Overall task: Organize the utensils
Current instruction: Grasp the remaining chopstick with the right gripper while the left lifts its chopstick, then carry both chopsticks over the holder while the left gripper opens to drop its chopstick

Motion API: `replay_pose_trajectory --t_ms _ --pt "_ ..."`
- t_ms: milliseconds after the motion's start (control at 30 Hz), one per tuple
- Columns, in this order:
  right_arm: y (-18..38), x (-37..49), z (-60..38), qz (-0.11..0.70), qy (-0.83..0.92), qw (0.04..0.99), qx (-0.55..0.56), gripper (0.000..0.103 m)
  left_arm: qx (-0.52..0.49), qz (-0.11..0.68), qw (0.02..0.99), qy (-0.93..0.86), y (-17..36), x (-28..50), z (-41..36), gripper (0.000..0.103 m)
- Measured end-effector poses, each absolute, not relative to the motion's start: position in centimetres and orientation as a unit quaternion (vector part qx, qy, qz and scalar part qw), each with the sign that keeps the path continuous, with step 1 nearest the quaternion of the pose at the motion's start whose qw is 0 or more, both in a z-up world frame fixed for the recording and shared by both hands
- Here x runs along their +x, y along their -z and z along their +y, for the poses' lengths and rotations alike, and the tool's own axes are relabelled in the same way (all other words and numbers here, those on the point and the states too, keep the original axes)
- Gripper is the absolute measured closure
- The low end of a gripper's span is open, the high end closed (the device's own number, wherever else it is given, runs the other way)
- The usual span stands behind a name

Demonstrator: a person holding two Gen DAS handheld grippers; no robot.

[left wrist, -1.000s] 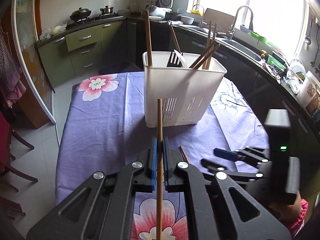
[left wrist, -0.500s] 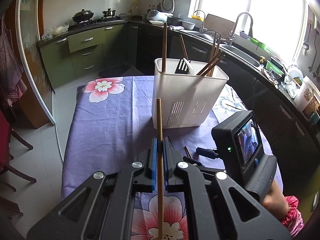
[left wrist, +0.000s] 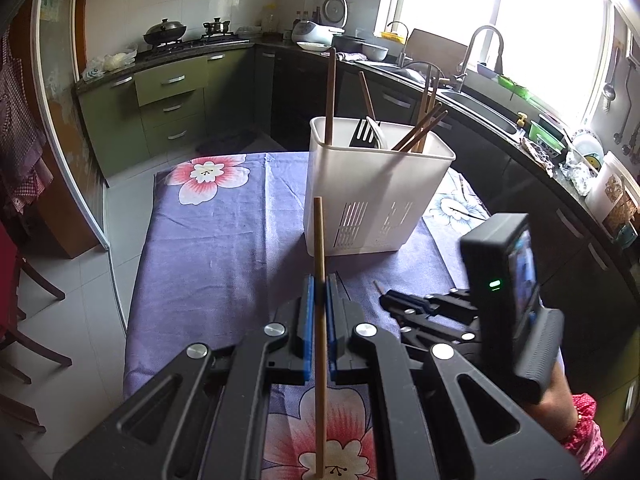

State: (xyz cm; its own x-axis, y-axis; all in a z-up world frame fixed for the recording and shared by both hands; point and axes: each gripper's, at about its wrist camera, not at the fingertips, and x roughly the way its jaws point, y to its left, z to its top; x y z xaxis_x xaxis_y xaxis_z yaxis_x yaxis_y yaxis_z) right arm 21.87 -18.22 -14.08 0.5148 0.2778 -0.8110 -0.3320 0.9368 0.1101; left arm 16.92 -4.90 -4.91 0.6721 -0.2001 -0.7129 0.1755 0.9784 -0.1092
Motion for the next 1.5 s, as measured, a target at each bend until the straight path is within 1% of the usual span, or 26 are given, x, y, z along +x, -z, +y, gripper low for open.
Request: replay_pose_trajectory --t_ms 333,633,933,1500 --pt "5.7 17.1 -22.2 0.365 -0.190 0.911 0.020 0.097 -0.011 0.379 0.919 0.104 4.1 16.2 -4.9 0.098" --pt "0.7 11.5 -24.9 0.307 -0.207 0.929 0.022 0.097 -0.004 0.364 0.925 0.107 3.0 14.8 -5.0 0.098" --pt "0.0 9.0 -25.3 0.288 -0.212 0.934 0.026 0.097 0.004 0.347 0.931 0.114 1.5 13.4 -5.3 0.098" --pt "-2.4 8.6 -25.0 0.263 -0.215 0.940 0.019 0.097 0.014 0.340 0.933 0.120 0.3 13.6 -6.0 0.098"
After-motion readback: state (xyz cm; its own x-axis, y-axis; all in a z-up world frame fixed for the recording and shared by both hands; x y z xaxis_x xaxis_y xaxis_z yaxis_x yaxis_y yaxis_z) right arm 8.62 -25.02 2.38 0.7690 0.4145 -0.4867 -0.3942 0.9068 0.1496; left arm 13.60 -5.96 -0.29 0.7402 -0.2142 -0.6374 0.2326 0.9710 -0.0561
